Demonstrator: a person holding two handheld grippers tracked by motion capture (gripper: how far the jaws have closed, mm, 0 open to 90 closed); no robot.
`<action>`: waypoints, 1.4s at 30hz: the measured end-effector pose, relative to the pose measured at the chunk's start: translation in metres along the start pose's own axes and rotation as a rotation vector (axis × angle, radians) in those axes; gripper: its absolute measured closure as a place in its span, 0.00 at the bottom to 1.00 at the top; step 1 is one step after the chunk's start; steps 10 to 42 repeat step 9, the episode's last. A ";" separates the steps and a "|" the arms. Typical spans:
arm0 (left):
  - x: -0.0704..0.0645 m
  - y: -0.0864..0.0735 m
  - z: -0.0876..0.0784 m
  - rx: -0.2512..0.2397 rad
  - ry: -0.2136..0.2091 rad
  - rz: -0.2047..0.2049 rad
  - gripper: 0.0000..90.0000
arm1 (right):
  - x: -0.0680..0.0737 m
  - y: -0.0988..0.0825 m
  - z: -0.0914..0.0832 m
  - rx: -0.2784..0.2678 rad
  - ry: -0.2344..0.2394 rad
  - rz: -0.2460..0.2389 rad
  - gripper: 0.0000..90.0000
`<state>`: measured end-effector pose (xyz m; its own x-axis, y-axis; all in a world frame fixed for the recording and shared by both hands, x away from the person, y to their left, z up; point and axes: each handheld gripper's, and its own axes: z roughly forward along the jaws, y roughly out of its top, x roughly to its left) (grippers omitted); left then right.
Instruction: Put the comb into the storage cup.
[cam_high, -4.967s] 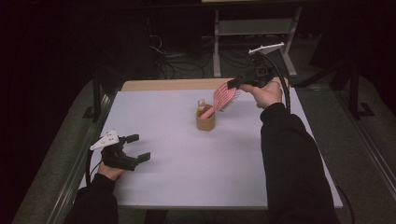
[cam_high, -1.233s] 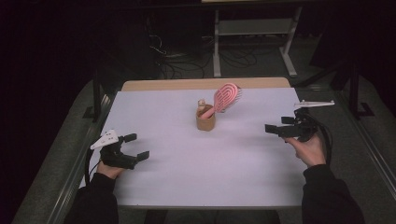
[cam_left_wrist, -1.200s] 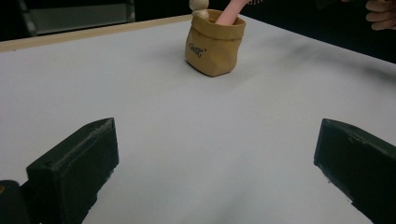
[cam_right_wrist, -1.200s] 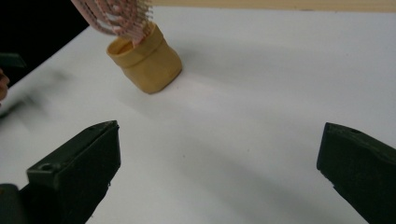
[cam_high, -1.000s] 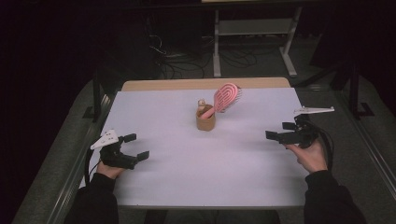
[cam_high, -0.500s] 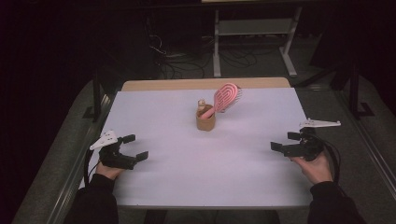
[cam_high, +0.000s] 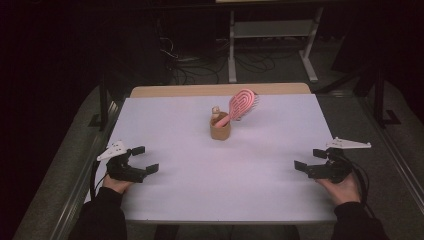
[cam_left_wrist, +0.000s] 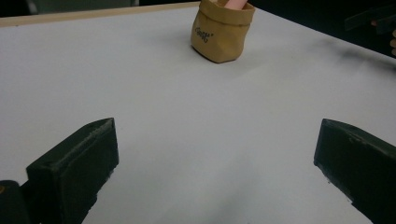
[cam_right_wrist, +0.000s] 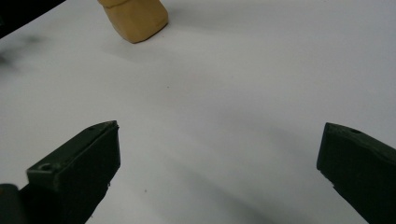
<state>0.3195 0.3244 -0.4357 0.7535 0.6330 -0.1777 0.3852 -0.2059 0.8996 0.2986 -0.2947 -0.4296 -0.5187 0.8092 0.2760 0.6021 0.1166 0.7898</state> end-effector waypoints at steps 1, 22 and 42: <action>0.000 0.000 0.001 0.003 0.000 -0.001 0.00 | 0.000 -0.002 -0.001 0.000 -0.006 -0.003 0.00; 0.001 0.000 0.000 0.000 -0.003 -0.005 0.00 | -0.001 -0.016 -0.007 -0.020 -0.060 -0.030 0.00; 0.001 0.000 0.000 0.000 -0.003 -0.005 0.00 | -0.001 -0.016 -0.007 -0.020 -0.060 -0.030 0.00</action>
